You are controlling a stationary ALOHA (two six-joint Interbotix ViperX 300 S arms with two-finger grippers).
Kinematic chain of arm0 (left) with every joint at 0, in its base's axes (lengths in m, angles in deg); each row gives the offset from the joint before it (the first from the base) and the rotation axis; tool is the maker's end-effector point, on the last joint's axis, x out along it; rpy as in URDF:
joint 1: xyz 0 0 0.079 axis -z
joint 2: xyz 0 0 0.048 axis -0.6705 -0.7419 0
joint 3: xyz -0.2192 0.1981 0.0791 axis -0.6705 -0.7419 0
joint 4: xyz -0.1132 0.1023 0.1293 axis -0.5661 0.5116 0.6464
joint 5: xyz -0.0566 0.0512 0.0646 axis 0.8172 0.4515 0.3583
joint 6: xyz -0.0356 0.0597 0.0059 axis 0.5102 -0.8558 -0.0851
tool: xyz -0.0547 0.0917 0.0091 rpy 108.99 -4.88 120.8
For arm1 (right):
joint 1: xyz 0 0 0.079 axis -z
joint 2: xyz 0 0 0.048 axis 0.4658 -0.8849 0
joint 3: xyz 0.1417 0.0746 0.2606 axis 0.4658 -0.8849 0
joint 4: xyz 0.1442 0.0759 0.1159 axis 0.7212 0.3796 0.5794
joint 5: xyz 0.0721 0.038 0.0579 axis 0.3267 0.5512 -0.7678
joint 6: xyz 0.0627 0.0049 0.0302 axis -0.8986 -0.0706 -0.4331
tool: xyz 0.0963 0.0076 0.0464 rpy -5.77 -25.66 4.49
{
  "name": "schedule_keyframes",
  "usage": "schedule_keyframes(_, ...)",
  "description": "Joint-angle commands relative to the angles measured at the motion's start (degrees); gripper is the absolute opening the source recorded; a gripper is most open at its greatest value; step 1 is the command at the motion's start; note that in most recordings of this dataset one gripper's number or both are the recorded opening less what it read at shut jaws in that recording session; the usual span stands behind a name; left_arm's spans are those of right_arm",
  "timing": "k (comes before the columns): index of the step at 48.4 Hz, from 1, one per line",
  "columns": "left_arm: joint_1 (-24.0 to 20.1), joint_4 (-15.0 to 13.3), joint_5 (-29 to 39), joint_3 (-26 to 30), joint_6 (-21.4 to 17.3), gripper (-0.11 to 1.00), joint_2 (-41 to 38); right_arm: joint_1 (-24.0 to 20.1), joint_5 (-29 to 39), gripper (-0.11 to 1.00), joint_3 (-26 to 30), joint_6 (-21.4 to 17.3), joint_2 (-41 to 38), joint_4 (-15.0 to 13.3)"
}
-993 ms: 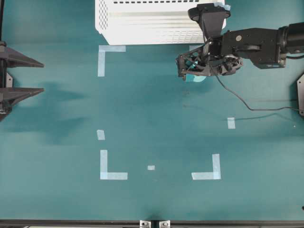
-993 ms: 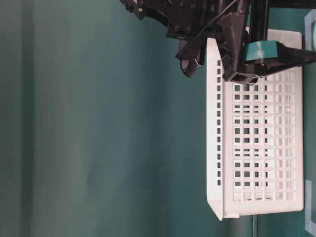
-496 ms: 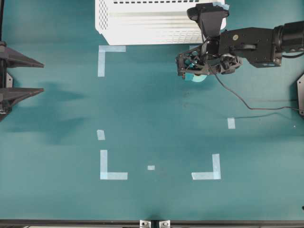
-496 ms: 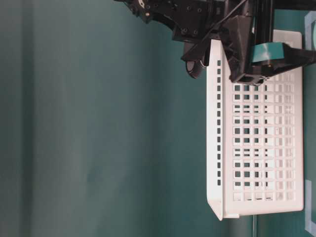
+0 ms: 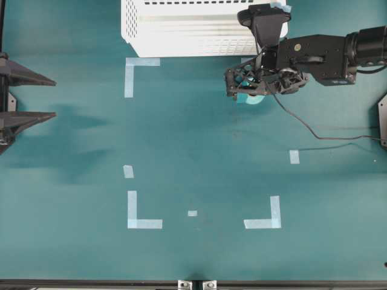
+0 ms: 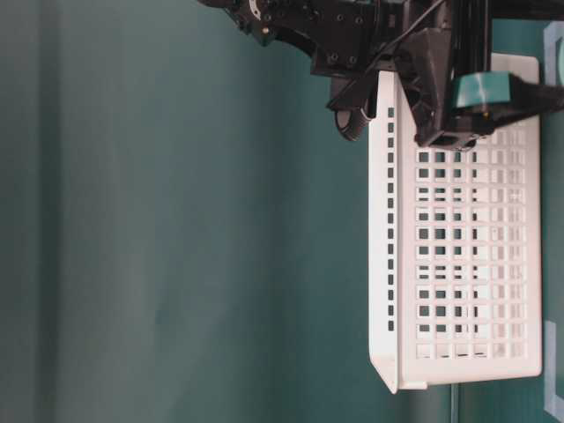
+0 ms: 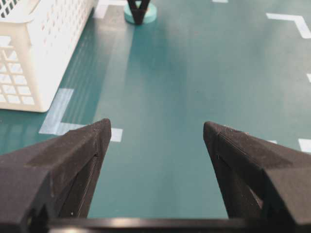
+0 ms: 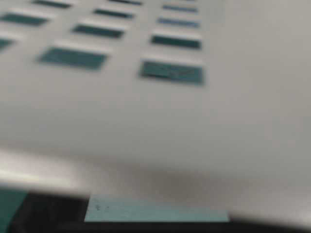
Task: Put the tape into the white basket.
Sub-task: 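Close the right gripper on the tape roll's edge, then lift the tape roll with the right gripper and carry it over the basket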
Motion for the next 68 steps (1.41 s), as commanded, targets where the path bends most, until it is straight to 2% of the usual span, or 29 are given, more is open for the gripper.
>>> schedule_keyframes(1, -0.3, 0.1, -0.4, 0.7, 0.0, 0.32, -0.4, 0.1, 0.1, 0.78, 0.5, -0.1, 0.4, 0.1)
schedule_keyframes(4, -0.3, 0.1, -0.4, 0.7, -0.1, 0.32, -0.4, 0.1, 0.1, 0.67, 0.6, -0.1, 0.5, 0.1)
schedule_keyframes(12, -0.3, 0.0, -0.4, 0.7, 0.0, 0.32, -0.4, 0.1, 0.4, 0.68, 1.1, -0.1, 0.6, 0.1)
schedule_keyframes(20, -0.3, 0.1, -0.4, 0.7, 0.0, 0.32, -0.4, 0.1, 3.6, 0.67, 2.0, -0.1, 1.5, 0.0)
schedule_keyframes(33, -0.3, 0.1, -0.4, 0.7, 0.0, 0.32, -0.4, -0.3, 7.5, 0.68, 4.8, 0.0, 6.9, 0.1)
schedule_keyframes(52, -0.3, 0.1, -0.4, 0.7, 0.0, 0.32, -0.4, -0.4, 18.1, 0.67, 9.1, 0.8, 11.2, 0.0)
schedule_keyframes(68, -0.3, 0.1, -0.4, 0.7, 0.0, 0.32, -0.4, -0.4, 22.3, 0.67, 14.1, 4.7, 11.8, 0.2)
